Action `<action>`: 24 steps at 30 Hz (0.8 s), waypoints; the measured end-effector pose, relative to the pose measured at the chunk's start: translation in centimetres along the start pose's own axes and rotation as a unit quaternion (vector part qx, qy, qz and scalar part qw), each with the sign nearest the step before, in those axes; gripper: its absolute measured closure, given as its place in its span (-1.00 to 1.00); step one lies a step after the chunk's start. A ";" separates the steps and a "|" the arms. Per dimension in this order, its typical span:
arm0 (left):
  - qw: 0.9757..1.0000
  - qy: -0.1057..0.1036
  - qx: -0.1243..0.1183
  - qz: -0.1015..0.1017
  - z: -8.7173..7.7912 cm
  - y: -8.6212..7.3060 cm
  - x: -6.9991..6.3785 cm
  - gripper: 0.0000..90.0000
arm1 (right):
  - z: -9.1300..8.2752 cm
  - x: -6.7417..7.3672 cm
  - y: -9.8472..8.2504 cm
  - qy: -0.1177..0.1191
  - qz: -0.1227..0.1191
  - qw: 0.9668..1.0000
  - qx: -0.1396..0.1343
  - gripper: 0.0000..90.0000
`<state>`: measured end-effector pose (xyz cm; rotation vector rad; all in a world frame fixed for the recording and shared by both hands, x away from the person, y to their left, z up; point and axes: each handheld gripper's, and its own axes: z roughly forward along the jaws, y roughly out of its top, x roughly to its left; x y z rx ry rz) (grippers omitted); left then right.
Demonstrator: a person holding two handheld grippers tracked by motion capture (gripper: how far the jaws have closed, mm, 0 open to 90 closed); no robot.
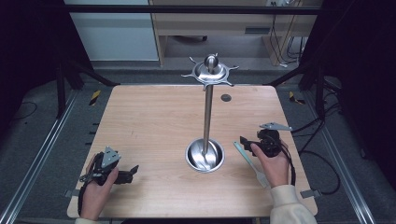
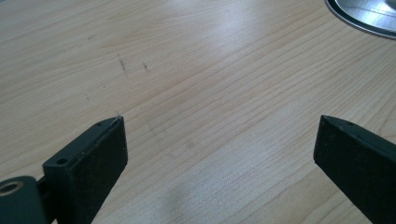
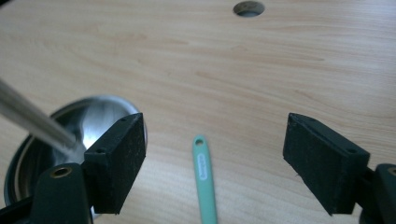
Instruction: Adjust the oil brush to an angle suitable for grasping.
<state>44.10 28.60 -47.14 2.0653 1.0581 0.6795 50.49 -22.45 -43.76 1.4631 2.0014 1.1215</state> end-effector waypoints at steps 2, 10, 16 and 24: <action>1.000 0.000 0.000 0.000 0.0 0.0 0.0 -0.94 | 0.0 0.6 -0.2 -0.002 -0.023 1.000 0.004 -0.43; 1.000 -0.001 -0.001 -0.001 0.0 0.0 0.0 -0.94 | -0.2 2.2 -0.3 0.006 -0.067 0.998 0.009 -0.18; 1.000 -0.002 -0.001 -0.001 0.0 0.0 0.0 -0.94 | 0.0 3.4 -0.3 0.024 -0.095 0.995 0.016 0.14; 1.000 -0.001 0.000 0.000 0.0 0.0 0.1 -0.94 | 0.9 4.6 -0.8 0.037 -0.143 0.988 0.042 0.61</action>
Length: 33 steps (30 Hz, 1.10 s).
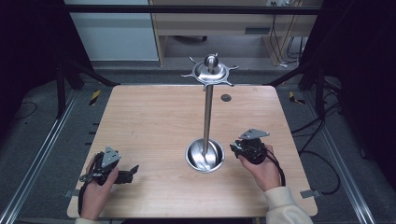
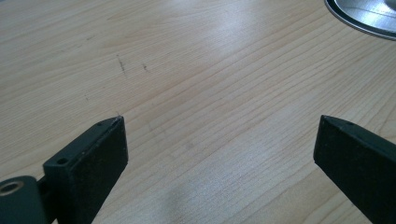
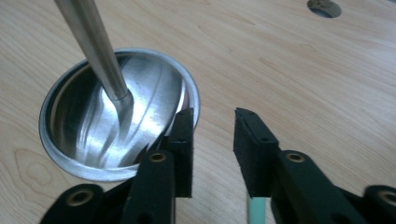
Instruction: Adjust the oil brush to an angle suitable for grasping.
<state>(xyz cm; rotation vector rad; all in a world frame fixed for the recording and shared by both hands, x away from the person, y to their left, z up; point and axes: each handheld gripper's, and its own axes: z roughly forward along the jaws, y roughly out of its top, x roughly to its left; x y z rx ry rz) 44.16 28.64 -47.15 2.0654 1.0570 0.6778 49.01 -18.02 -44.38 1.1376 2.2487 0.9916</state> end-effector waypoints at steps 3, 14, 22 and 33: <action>1.000 0.001 -0.001 0.000 0.0 0.0 0.0 -0.94 | 0.5 0.3 -0.1 -0.001 -0.010 1.000 0.017 0.79; 1.000 0.001 -0.002 0.000 0.0 0.0 0.0 -0.94 | 1.8 -0.6 -0.9 -0.013 0.013 0.998 0.064 1.00; 1.000 0.001 -0.001 0.003 0.0 0.1 -0.1 -0.94 | 3.4 -1.0 -1.2 -0.024 0.010 0.995 0.097 1.00; 1.000 0.000 -0.001 0.002 0.0 0.1 -0.1 -0.94 | 4.2 -1.4 -1.6 -0.034 0.015 0.990 0.133 1.00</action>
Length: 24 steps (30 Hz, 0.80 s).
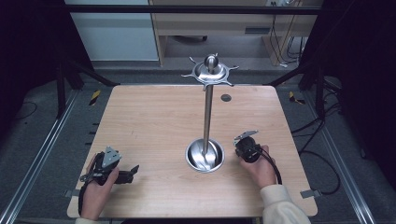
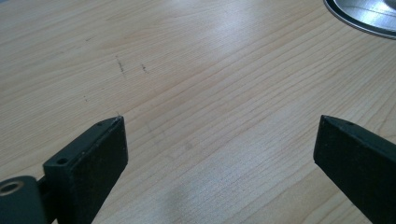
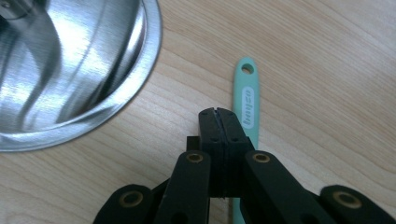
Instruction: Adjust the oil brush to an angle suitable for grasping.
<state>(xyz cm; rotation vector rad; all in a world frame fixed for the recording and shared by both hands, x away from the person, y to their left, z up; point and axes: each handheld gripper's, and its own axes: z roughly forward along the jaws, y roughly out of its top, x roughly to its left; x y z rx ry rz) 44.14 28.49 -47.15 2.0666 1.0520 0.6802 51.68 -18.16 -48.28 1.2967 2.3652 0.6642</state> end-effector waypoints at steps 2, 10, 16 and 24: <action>1.000 0.000 0.000 0.000 0.0 0.0 0.0 -0.94 | 0.1 -0.2 -0.1 -0.004 0.004 1.000 0.000 1.00; 1.000 0.001 0.000 0.000 0.0 0.0 0.0 -0.94 | -0.2 -1.0 -0.4 -0.013 0.039 0.999 0.002 0.99; 1.000 0.001 0.001 -0.001 -0.1 -0.1 0.0 -0.94 | -2.0 -1.6 -0.4 0.002 0.056 0.998 0.016 0.86; 1.000 -0.001 0.002 0.001 -0.1 0.0 -0.1 -0.94 | -3.9 -1.9 -0.4 0.011 0.039 0.994 0.099 0.54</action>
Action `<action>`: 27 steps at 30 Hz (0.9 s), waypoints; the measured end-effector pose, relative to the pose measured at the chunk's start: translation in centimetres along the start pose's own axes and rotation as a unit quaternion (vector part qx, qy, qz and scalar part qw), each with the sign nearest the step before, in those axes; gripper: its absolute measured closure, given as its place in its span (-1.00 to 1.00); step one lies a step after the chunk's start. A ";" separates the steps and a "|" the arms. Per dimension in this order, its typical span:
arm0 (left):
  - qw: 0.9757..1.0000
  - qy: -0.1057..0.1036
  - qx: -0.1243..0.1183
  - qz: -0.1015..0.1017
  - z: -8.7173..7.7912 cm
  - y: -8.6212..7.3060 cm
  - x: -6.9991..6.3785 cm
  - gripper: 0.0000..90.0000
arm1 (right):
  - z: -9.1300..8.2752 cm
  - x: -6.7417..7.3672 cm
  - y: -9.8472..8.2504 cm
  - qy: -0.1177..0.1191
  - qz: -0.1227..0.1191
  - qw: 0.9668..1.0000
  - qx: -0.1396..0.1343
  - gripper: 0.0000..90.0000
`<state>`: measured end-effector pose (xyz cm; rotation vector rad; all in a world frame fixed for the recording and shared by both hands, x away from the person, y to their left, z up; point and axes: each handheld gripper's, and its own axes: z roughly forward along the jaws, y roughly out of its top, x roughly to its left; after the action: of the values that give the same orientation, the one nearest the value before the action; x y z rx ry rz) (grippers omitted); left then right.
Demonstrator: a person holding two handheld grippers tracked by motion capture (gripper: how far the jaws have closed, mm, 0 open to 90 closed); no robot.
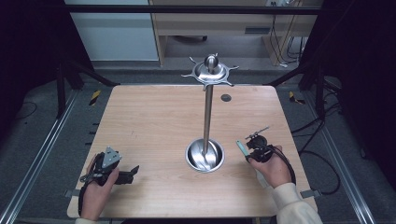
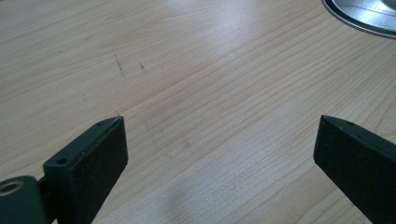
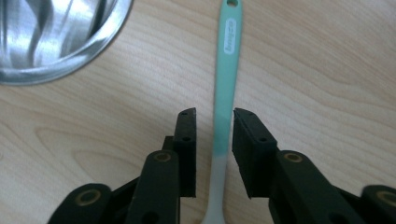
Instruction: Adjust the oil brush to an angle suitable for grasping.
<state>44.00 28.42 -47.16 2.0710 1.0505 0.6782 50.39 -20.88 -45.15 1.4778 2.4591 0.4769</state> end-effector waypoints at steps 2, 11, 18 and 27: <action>1.000 0.000 0.001 0.000 0.0 0.0 0.0 -0.94 | -0.1 -0.2 0.1 0.005 0.002 1.000 0.015 0.55; 1.000 -0.002 0.001 0.000 0.0 0.0 0.0 -0.94 | 0.9 -1.0 0.5 0.020 0.017 0.998 0.061 0.51; 1.000 -0.002 0.004 0.003 0.1 0.0 0.0 -0.94 | 1.4 -1.2 0.6 0.022 0.017 0.997 0.075 0.60; 1.000 -0.003 0.004 0.003 0.1 0.0 0.0 -0.94 | 1.8 -1.0 0.7 0.019 0.015 0.996 0.087 0.75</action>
<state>44.04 28.41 -47.23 2.0831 1.0464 0.6705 52.07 -21.18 -46.54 1.5867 2.5673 0.3060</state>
